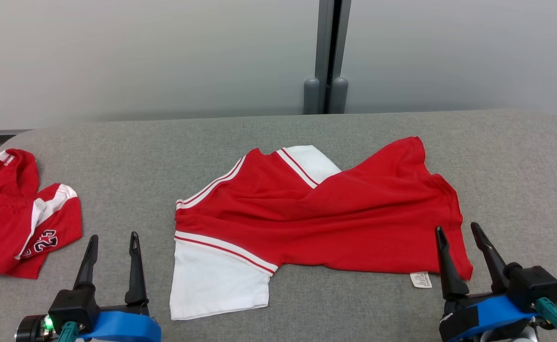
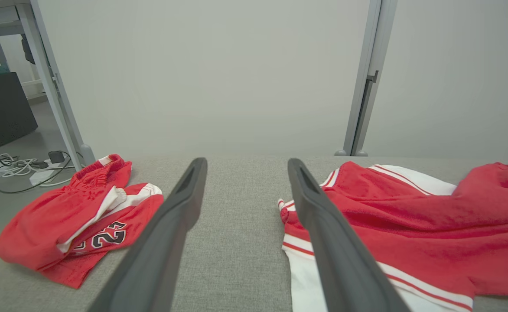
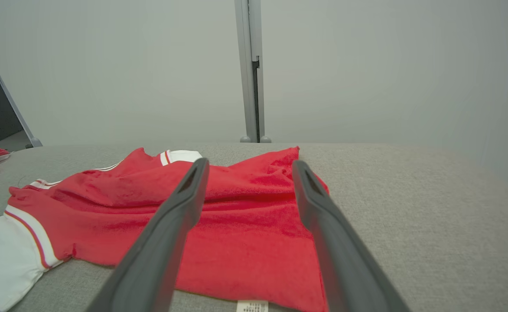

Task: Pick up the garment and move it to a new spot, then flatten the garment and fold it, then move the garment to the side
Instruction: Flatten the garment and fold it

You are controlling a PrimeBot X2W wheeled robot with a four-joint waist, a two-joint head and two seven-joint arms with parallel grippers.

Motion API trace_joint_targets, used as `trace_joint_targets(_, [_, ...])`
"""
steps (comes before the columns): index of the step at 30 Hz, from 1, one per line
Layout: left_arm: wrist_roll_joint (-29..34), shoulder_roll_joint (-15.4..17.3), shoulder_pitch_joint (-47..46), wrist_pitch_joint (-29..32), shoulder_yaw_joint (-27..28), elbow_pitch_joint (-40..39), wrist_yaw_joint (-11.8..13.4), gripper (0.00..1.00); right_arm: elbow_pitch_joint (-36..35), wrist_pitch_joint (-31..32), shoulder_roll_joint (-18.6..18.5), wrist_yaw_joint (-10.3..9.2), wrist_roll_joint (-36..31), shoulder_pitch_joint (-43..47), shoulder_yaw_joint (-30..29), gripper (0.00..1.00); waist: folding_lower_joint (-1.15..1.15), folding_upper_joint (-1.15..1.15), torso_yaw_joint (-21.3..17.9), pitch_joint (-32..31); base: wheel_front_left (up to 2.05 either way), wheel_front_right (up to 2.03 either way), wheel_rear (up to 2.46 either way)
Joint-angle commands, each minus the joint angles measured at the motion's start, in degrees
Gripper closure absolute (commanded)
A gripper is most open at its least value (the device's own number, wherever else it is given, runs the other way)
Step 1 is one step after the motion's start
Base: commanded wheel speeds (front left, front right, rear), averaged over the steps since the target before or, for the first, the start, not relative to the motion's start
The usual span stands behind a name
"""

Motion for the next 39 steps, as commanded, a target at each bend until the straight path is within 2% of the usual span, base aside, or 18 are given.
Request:
trace_joint_targets(1, [-0.02, 0.31, -0.61, -0.27, -0.24, 0.08, 0.22, 0.0, 0.02, 0.08, 0.07, 0.01, 0.3, 0.57, -0.17, 0.0, 0.0, 0.0, -0.02, 0.06, 0.0, 0.0, 0.0])
trace_joint_targets(11, [-0.9, 0.23, -1.16, 0.76, -1.88, 4.82, -0.47, 0.0, 3.47, 1.44, 0.05, 0.01, -0.93, -0.81, -2.66, 0.0, 0.0, 0.0, -0.03, 1.06, 0.0, 0.0, 0.0])
trace_joint_targets(21, [-1.66, -0.03, -2.18, 3.23, -6.54, 12.74, -2.26, 0.0, 13.5, 2.04, 0.04, 0.01, -3.47, -4.35, -6.73, 0.0, 0.0, 0.0, 0.17, 3.42, 0.0, 0.0, 0.0])
trace_joint_targets(39, [-3.91, 0.39, -4.95, 5.78, -11.31, 25.15, -3.57, 0.0, 32.56, 0.58, -1.24, 0.01, -4.94, -12.96, -8.65, 0.0, 0.0, 0.0, 0.69, 5.78, 0.0, 0.0, 0.0])
